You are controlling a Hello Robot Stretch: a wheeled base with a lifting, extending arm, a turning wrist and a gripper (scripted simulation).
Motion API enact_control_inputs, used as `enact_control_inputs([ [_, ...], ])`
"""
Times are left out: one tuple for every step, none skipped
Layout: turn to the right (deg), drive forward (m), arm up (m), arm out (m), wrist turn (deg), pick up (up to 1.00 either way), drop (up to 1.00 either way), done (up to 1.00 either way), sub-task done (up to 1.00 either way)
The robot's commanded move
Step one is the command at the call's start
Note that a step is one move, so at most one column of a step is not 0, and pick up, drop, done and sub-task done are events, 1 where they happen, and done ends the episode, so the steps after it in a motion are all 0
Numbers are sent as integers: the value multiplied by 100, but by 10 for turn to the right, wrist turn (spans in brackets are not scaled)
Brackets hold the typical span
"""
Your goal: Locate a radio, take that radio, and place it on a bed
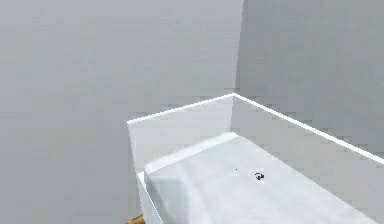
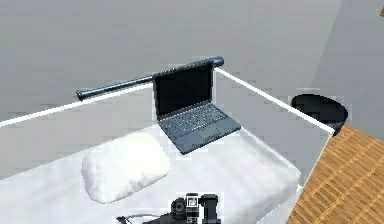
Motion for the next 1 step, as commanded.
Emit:
enact_control_inputs([
  [0, 0, 0, 0, 0, 0, 0, 100, 0],
])
